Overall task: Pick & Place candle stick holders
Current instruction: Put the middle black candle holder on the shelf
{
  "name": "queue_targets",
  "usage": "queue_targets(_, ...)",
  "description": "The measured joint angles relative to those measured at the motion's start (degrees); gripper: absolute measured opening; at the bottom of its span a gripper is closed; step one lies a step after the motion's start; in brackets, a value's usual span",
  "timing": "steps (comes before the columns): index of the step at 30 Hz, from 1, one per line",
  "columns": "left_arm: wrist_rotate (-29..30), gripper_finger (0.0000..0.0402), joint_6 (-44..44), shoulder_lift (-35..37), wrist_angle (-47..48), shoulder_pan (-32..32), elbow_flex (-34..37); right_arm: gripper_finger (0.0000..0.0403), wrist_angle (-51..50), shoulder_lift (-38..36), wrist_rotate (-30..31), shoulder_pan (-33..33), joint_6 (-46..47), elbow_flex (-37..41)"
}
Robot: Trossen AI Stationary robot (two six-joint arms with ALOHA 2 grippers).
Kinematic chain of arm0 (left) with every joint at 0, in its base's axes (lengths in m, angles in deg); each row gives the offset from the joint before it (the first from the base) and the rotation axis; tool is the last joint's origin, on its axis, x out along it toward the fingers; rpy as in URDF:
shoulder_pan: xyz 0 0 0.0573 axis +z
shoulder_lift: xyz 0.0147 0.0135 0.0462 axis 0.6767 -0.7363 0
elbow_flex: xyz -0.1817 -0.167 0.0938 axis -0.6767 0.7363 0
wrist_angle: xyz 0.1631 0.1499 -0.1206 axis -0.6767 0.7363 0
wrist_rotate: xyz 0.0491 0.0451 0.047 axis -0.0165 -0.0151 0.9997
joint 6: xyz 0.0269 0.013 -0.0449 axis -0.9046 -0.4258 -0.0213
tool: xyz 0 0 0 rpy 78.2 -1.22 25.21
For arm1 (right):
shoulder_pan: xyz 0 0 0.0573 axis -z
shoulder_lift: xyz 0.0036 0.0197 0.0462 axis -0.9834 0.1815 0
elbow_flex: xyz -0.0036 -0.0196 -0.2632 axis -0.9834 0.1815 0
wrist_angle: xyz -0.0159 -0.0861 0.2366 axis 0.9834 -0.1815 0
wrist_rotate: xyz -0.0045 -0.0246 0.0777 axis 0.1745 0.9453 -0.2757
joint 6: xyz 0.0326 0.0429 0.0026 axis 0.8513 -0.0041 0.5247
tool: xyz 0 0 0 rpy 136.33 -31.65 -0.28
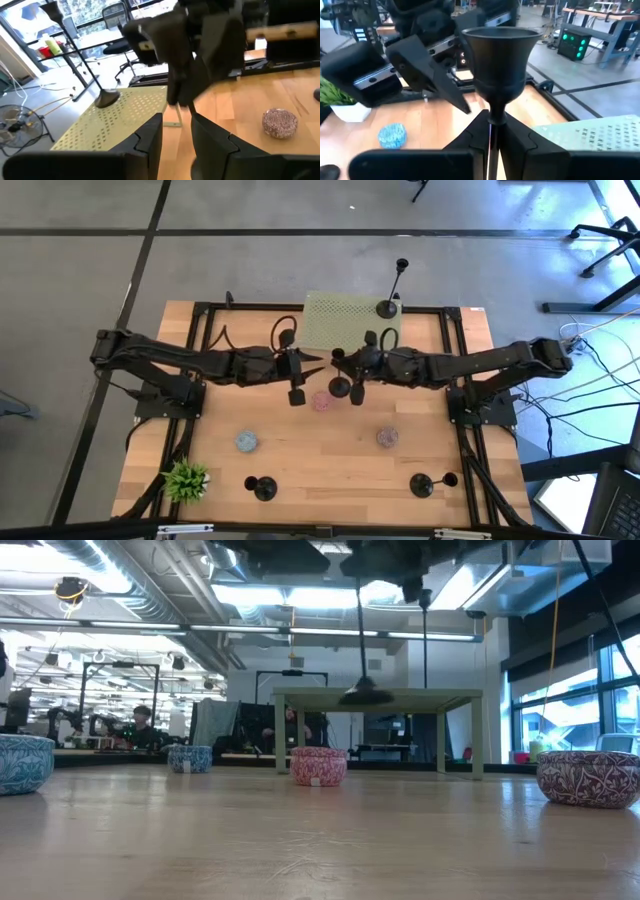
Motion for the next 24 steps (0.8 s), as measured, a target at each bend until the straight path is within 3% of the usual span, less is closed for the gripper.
queue_targets(6,3.53,0.01,0.0,2.53,2.32,-1.48,0.0,0.0039,0.48,-4.7,0.95,-0.13,-0.69,0.0)
queue_targets(15,4.3,0.01,0.0,2.88,2.24,-2.17,-0.02,0.0039,8.52,-6.94,17.34,0.63,-14.86,-0.02)
queue_targets(24,4.31,0.01,-1.79,2.88,1.84,-2.17,-0.02,0.0039,12.66,-6.34,17.72,8.57,-15.44,-0.02)
